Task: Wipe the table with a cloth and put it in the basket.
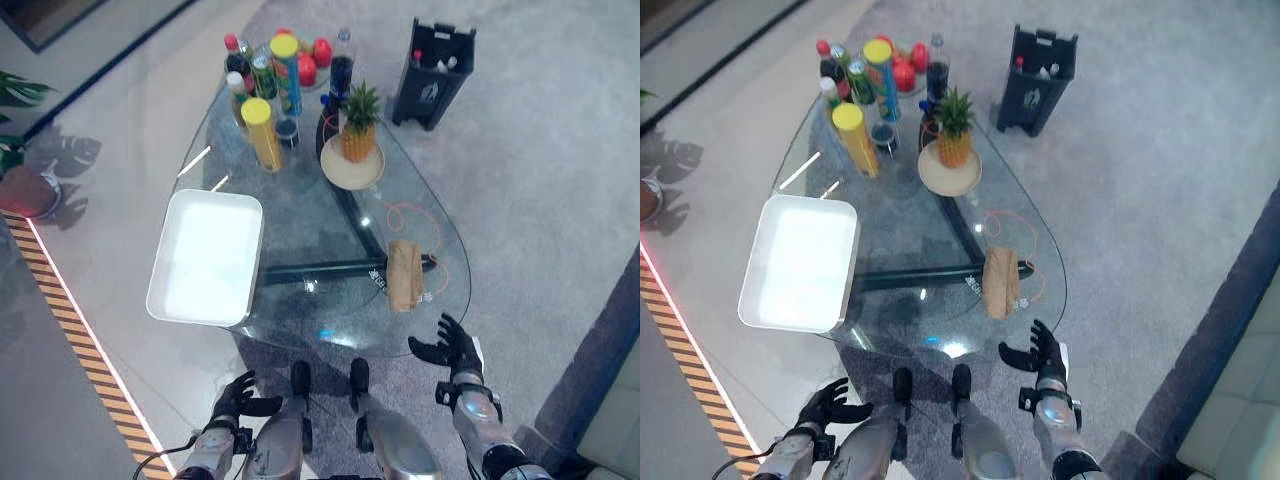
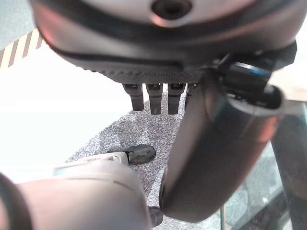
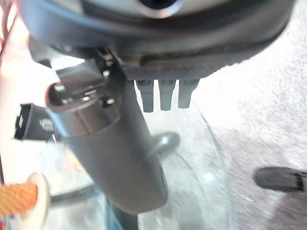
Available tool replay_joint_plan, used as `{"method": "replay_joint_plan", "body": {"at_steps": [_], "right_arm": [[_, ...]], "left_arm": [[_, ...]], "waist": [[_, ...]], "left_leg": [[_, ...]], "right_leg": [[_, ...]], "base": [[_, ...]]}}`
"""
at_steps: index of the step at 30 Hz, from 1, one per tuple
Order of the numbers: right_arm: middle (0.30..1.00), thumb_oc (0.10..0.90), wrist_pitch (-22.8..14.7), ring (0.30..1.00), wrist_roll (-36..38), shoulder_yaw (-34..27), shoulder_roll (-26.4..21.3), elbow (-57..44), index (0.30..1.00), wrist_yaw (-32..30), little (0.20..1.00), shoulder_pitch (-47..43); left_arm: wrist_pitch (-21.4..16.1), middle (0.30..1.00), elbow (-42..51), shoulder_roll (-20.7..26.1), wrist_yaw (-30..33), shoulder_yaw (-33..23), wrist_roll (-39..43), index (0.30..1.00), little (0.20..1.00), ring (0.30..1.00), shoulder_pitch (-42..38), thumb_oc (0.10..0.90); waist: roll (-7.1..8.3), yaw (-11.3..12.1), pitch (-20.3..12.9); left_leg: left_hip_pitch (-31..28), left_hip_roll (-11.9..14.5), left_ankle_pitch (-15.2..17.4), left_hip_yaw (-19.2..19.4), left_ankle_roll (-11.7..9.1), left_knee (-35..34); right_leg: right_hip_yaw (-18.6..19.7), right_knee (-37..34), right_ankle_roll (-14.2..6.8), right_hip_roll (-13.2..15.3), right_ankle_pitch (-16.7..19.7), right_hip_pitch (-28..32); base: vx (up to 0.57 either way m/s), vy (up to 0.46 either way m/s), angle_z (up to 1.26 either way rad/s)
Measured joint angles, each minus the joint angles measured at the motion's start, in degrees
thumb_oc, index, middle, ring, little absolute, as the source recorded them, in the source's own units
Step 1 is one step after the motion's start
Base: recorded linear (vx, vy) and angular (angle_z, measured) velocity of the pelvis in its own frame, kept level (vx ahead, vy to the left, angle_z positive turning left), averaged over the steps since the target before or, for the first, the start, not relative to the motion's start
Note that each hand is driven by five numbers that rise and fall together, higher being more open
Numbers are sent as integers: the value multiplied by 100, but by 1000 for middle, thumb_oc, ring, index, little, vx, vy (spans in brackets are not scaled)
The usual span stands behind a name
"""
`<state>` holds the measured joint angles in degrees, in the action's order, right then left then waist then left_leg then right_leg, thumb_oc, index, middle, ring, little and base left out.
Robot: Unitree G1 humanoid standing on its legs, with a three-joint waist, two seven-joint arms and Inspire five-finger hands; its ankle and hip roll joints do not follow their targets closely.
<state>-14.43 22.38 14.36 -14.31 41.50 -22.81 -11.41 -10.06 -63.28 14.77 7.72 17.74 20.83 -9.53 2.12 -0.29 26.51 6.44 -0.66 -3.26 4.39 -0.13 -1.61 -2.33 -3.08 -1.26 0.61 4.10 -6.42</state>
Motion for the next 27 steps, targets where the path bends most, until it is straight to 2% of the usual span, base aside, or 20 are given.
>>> {"method": "replay_joint_plan", "body": {"at_steps": [2,7,13,21,27], "right_arm": [[900,800,280,900,-109,131,3,-455,900,-551,900,-232],[900,800,551,900,-298,151,7,-722,900,-1372,900,-941],[900,800,718,900,-324,183,4,-703,900,-1749,900,-1316],[900,800,769,900,-319,221,-16,-689,900,-2255,900,-2002],[900,800,771,900,-316,221,-67,-675,900,-2295,900,-2252]], "left_arm": [[-10,900,91,-4,85,133,127,900,900,900,-153,800],[-25,900,132,-46,179,216,340,900,900,900,-247,800],[-56,900,-1,-75,287,280,528,900,900,900,-434,800],[-185,900,-65,-170,457,464,566,900,900,900,-844,800],[-189,900,105,-194,570,499,764,900,900,900,-875,800]], "waist": [[-7,10,123],[-39,27,238],[-187,45,372],[-222,117,399],[-221,173,400]], "left_leg": [[116,-21,5,4,6,77],[506,-28,10,88,14,276],[916,-61,13,118,31,500],[1913,-105,9,121,57,1079],[2289,-141,-24,118,76,1194]], "right_leg": [[8,56,2,0,10,-116],[103,336,-1,-1,7,-575],[120,654,-22,47,-30,-1029],[133,1480,-10,94,-171,-2143],[135,1739,8,139,-214,-2582]], "base": [[-35,54,-1],[-39,54,-8],[-20,49,-2],[-22,33,2],[-26,45,2]]}}
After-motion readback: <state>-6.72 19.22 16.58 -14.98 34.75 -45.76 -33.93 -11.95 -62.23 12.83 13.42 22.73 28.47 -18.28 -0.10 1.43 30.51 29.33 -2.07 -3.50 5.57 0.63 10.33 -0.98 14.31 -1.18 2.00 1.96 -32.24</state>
